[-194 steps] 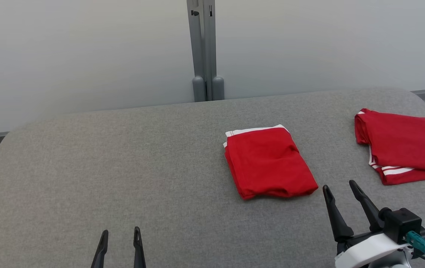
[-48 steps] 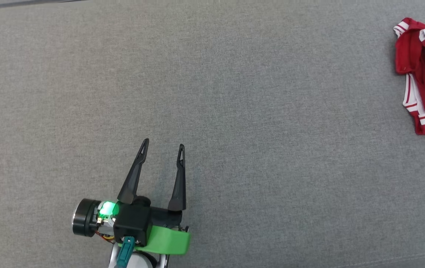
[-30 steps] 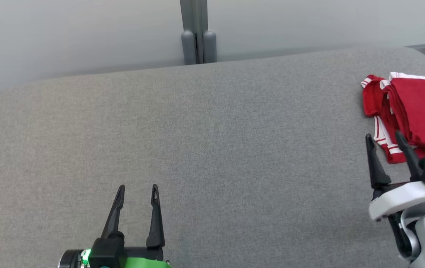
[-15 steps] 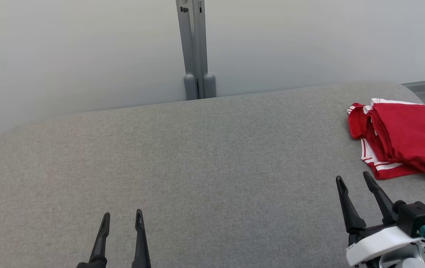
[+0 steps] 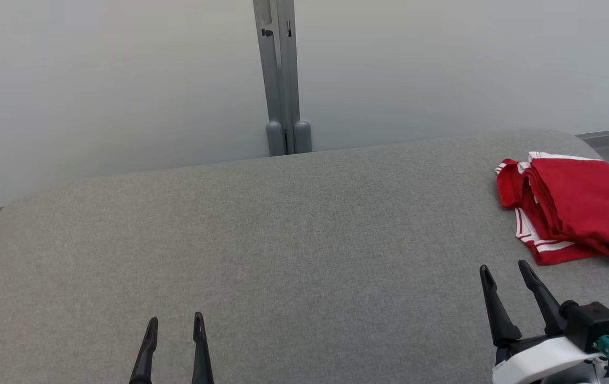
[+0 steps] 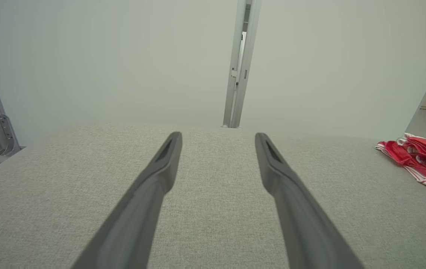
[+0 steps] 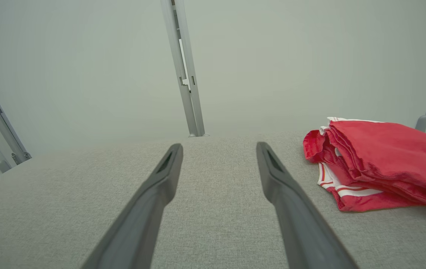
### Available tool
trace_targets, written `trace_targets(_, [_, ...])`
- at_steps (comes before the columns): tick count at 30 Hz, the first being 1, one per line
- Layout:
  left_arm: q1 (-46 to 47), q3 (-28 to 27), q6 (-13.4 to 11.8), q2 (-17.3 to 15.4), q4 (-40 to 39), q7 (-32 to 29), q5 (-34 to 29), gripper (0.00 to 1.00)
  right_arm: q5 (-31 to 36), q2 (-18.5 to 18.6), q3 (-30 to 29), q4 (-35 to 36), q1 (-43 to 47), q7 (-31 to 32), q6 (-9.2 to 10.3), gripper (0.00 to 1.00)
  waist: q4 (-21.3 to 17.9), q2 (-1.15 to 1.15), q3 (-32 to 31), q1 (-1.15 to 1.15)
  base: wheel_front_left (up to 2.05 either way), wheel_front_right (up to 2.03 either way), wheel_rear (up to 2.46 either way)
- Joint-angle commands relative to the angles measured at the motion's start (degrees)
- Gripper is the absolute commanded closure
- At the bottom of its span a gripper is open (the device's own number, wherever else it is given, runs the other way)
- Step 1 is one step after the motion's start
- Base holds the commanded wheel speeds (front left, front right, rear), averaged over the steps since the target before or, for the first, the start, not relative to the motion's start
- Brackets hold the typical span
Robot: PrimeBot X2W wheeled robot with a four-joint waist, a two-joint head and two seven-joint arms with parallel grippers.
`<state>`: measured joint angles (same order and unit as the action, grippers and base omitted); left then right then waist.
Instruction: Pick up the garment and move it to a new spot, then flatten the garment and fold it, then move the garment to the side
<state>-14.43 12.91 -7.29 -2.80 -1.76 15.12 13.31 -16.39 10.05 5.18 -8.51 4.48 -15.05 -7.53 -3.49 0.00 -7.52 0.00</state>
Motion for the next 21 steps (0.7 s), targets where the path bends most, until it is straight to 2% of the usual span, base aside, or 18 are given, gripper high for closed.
trace_targets(1, [-0.7,-0.2,0.2,-0.2,0.1,0.0,0.0,0.0,0.5,0.0,0.1,-0.1,0.8,-0.1,0.1,0.0,0.1,0.0,0.0,0.0,0.0,0.0,0.0])
trace_targets(21, [-0.2,-0.4,-0.1,-0.2,1.7,0.0,-0.6,0.0,0.5,-0.3,0.4,-0.8,0.1,-0.1,0.1,0.0,0.8,0.0,0.1,0.0,0.0,0.0,0.0])
